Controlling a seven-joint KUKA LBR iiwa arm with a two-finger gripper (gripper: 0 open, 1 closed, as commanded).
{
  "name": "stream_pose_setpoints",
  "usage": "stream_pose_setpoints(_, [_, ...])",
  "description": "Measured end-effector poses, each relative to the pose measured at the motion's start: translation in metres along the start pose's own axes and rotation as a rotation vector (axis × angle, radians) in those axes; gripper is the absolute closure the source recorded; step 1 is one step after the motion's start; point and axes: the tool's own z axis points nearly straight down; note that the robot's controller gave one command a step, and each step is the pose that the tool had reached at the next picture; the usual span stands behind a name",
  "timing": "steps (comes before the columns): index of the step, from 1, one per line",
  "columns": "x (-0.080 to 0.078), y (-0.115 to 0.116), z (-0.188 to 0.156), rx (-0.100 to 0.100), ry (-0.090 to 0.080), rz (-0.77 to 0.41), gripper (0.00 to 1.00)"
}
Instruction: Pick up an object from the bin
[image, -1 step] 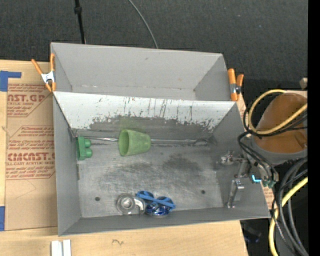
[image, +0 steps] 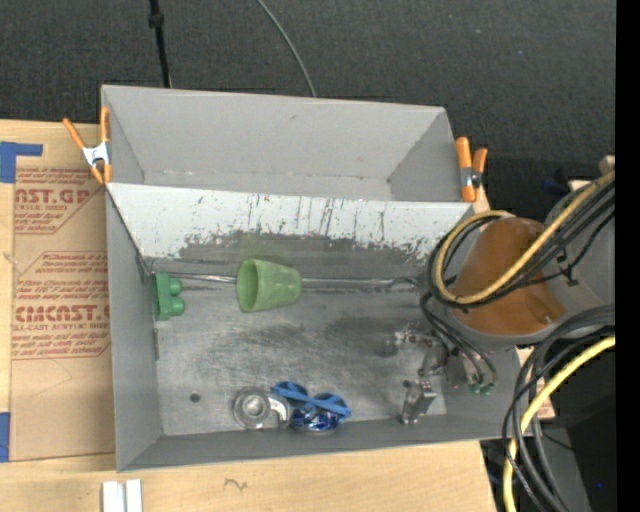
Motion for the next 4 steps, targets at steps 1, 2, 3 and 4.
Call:
stream_pose_setpoints(1, [-0.003, 0.038, 0.009, 0.007, -0.020, -0.127, 0.00])
stream_pose_setpoints(2, [-0.004, 0.117, 0.002, 0.000, -0.008, -0.298, 0.00])
stream_pose_setpoints(3, [-0.007, 0.171, 0.009, 0.003, -0.014, -0.235, 0.00])
stream_pose_setpoints(4, [-0.004, 0.171, 0.011, 0.000, -0.006, -0.233, 1.00])
